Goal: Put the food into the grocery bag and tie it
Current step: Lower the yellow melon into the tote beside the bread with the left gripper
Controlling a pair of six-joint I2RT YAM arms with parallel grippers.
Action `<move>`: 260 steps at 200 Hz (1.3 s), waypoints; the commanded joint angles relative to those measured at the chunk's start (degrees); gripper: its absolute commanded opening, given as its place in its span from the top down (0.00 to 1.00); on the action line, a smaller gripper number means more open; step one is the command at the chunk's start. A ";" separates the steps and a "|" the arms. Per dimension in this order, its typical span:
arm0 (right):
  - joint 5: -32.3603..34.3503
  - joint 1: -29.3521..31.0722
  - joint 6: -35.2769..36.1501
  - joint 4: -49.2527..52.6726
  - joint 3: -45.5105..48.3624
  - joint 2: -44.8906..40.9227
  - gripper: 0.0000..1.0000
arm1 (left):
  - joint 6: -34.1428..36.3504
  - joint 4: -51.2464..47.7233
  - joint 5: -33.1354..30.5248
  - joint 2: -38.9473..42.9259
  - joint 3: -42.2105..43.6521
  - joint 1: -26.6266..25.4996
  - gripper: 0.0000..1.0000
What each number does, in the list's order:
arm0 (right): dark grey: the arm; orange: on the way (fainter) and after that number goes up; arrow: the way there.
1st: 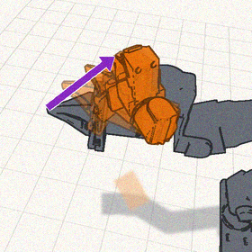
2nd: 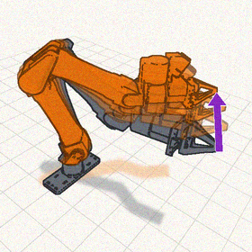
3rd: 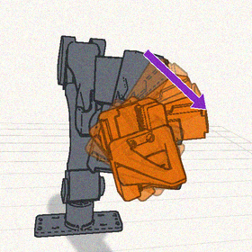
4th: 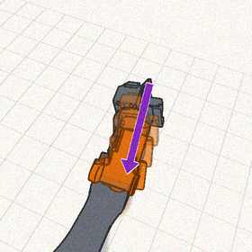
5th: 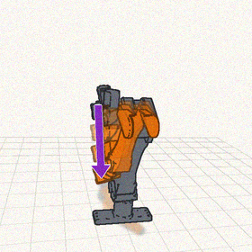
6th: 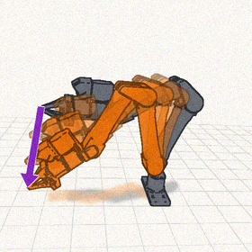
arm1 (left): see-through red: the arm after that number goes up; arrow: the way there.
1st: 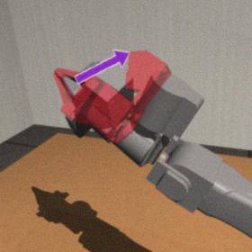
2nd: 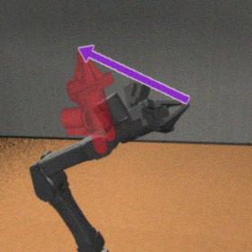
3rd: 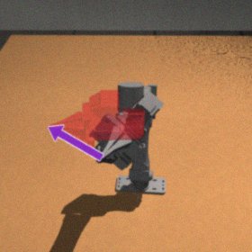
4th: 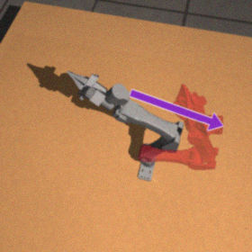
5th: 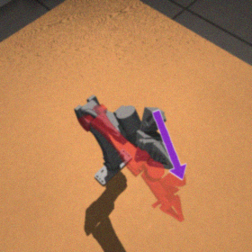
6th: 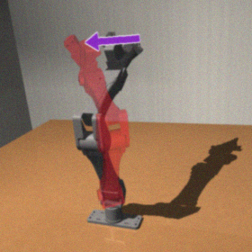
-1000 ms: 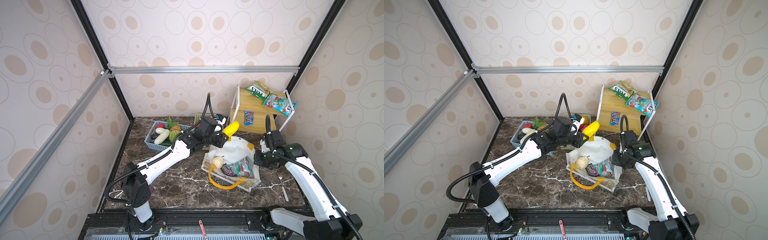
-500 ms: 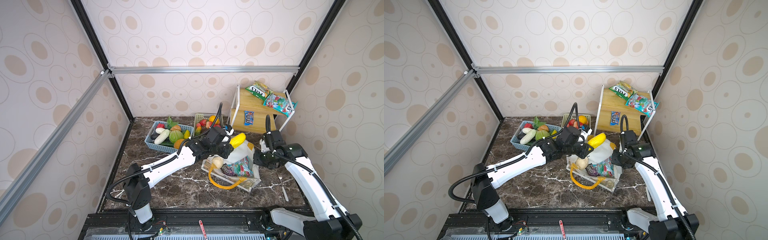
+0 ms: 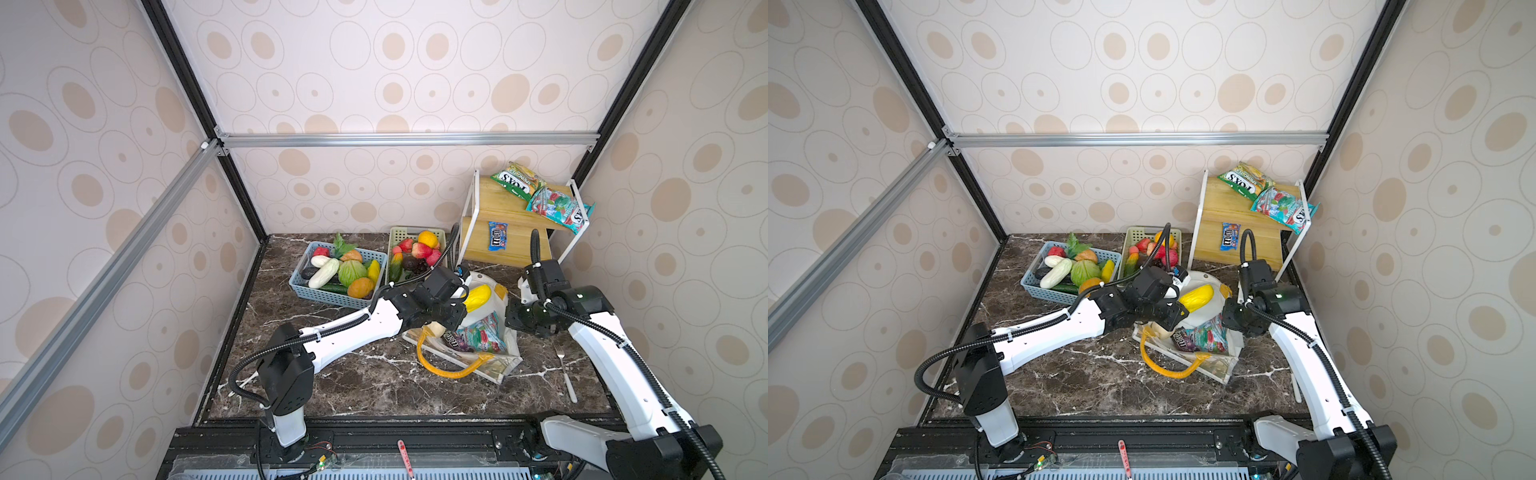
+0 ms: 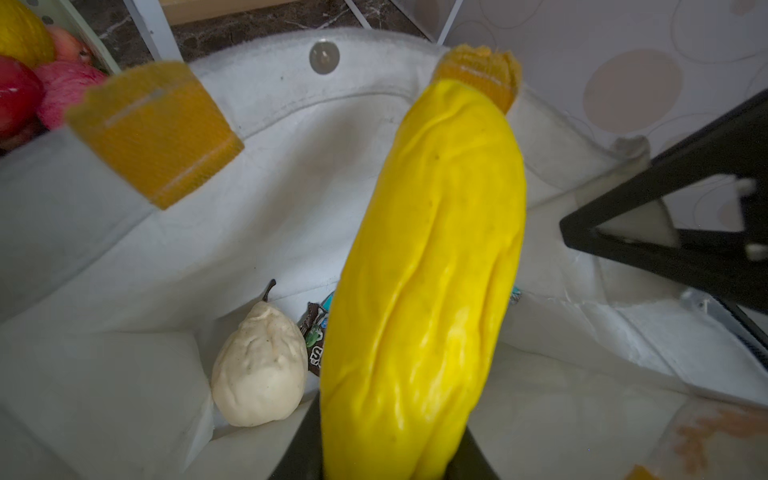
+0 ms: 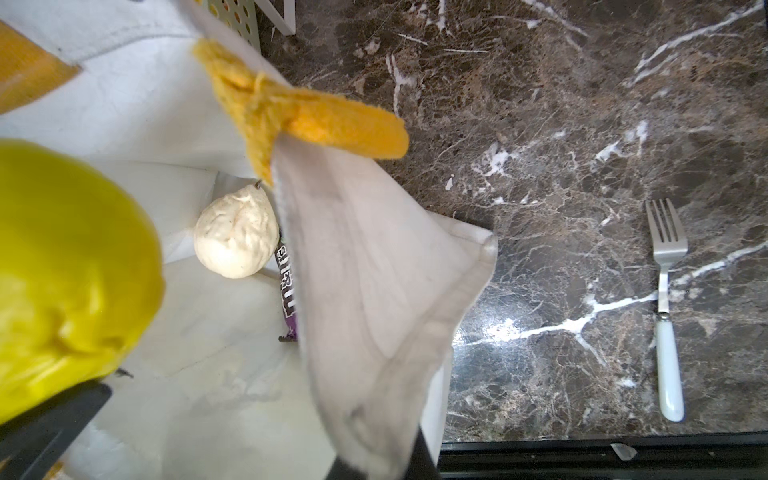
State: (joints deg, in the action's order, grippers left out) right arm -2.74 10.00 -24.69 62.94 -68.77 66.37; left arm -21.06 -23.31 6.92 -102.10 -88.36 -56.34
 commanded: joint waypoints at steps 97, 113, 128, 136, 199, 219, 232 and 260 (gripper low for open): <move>-0.46 0.00 -0.92 -0.44 0.04 -0.70 0.91 | 3.02 -3.14 -2.53 -6.59 -1.99 -0.88 0.66; -0.51 0.00 -0.89 -0.45 0.04 -0.76 0.91 | 2.99 -3.06 -2.61 -7.29 -1.99 -0.88 0.65; -0.51 0.02 -0.89 -0.44 0.20 -0.79 0.91 | 3.01 -2.89 -2.75 -7.95 -1.99 -0.88 0.65; -0.51 0.02 -0.98 -0.51 0.24 -0.80 0.91 | 2.97 -2.90 -2.79 -8.28 -1.99 -0.93 0.65; -0.51 0.01 -1.24 -0.61 0.75 -1.62 0.91 | 2.81 -2.97 -3.76 -11.15 -2.24 -0.90 0.62; -0.51 -0.02 -1.24 -0.56 0.92 -1.86 0.91 | 2.69 -3.04 -3.93 -11.85 -2.21 -0.96 0.59; -0.53 -0.06 -1.20 -0.62 0.92 -1.96 0.91 | 2.50 -3.06 -4.02 -12.38 -2.17 -0.88 0.58; -0.53 0.02 -1.33 -0.71 1.12 -2.17 0.91 | 2.32 -2.89 -4.02 -13.16 -1.85 -0.88 0.57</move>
State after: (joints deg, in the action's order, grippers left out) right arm -2.85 10.00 -25.52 62.28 -68.42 65.45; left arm -19.55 -25.47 3.53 -114.21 -88.42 -56.66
